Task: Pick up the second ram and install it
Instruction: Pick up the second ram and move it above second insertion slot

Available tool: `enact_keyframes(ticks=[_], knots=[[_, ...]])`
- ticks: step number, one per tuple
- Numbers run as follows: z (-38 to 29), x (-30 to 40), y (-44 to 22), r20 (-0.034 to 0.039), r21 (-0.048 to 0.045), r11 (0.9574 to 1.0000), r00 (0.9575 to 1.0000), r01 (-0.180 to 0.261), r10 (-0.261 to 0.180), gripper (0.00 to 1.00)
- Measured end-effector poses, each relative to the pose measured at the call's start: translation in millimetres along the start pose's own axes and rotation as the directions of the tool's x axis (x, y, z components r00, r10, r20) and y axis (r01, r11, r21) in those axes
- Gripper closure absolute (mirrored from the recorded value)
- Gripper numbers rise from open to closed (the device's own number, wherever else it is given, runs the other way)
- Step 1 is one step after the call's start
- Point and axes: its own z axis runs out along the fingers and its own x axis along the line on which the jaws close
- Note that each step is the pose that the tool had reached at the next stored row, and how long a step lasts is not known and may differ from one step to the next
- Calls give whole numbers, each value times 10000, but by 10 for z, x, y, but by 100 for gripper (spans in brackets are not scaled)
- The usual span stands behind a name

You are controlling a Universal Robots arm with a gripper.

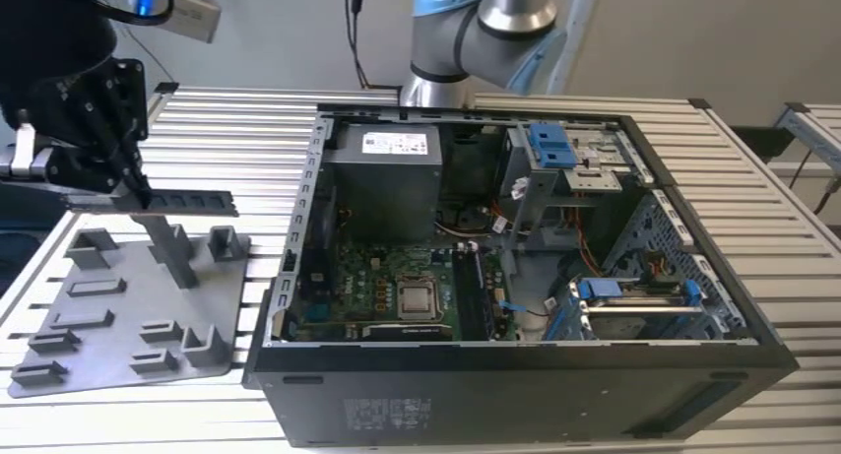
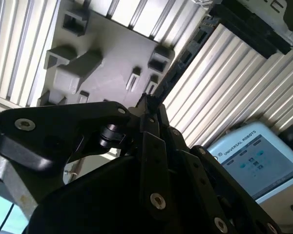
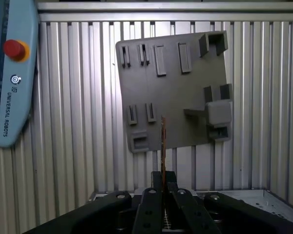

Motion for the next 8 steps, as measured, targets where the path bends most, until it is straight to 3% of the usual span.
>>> enact_keyframes(ticks=[8], knots=[[-4,-13,-344,-1,-15,10000,10000,0,0,85]])
